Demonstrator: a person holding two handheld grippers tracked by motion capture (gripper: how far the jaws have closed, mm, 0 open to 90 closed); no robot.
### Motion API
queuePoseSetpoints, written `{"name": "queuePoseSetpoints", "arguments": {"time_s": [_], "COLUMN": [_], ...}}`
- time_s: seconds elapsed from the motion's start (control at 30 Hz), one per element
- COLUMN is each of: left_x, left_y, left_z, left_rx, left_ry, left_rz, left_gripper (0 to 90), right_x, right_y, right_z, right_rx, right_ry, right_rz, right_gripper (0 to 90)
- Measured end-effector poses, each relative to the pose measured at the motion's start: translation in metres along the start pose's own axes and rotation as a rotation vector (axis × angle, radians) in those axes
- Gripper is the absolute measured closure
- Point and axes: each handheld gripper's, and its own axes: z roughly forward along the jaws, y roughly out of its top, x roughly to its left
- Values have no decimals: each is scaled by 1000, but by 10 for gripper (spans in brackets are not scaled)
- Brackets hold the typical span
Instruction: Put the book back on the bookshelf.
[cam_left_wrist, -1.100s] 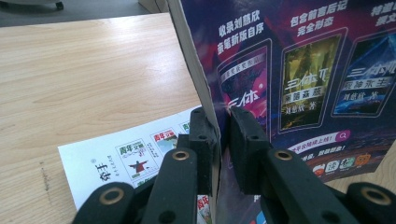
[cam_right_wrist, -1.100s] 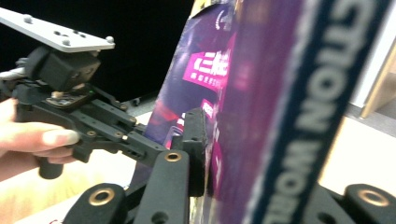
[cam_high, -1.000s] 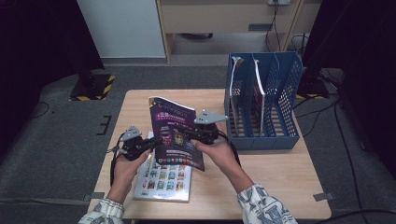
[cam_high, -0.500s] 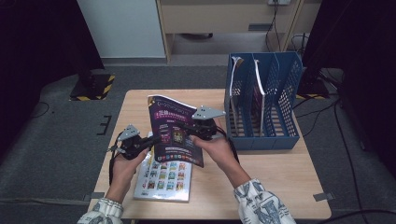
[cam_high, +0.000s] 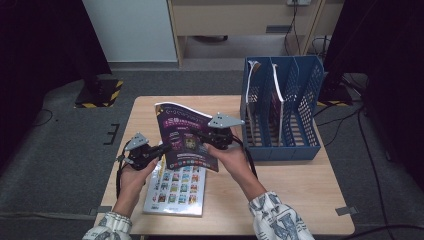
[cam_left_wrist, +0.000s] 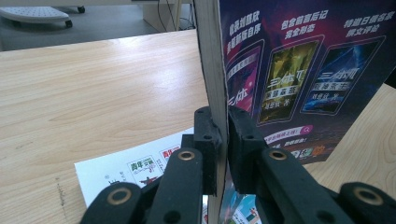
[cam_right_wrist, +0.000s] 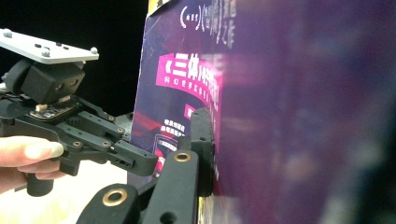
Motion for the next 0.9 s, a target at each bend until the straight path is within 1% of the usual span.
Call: {"name": "queuePoseSetpoints", "arguments": {"time_s": [0.17,0.2,0.23,0.3,0.33,0.37,0.4,0.43,0.5,0.53,0.57,0.6,0.63,0.67,0.7,0.73,0.8,0.83,0.87,0.9], "left_x": [1,1,1,1,1,1,2,3,6,6,7,7,7,7,7,8,13,14,15,15], "left_y": [0,0,-1,-3,-4,-5,-5,-6,-10,-14,-17,-19,-23,-25,-28,-30,-34,-36,-36,-37], "left_z": [0,0,0,0,0,1,2,2,2,1,-1,-1,-3,-4,-6,-7,-5,-3,-2,-1], "left_rx": [1,1,1,-14,-24,-24,-17,-8,5,14,27,31,53,71,102,116,130,142,148,156], "left_ry": [1,5,22,56,73,114,126,132,138,156,171,178,189,201,225,233,237,246,248,250], "left_rz": [-1,-2,-6,-15,-12,-6,-9,-15,-32,-31,-14,2,42,67,72,66,31,23,24,31], "left_gripper": [823,818,803,714,662,592,437,376,296,268,245,231,215,192,185,169,124,112,89,79], "right_x": [0,0,1,2,2,3,5,5,5,5,4,4,4,4,3,2,-1,-2,-4,-5], "right_y": [0,0,0,0,0,1,1,1,1,1,1,2,3,4,5,7,10,11,12,12], "right_z": [0,0,0,0,0,0,0,0,0,-1,-2,-3,-4,-6,-8,-11,-16,-19,-22,-24], "right_rx": [-5,-4,-6,-6,-5,-5,3,5,6,2,-6,-5,-4,-7,-11,-22,-42,-49,-54,-57], "right_ry": [0,-1,-1,-3,-1,-1,-3,-3,-8,-6,-10,-17,-24,-34,-38,-43,-54,-68,-83,-87], "right_rz": [6,1,-10,-14,-18,-21,-30,-32,-26,-26,-19,-19,-19,-19,-20,-15,-4,-2,-12,-13], "right_gripper": [838,840,841,841,841,841,841,842,841,842,842,842,842,842,842,842,841,841,841,841]}}
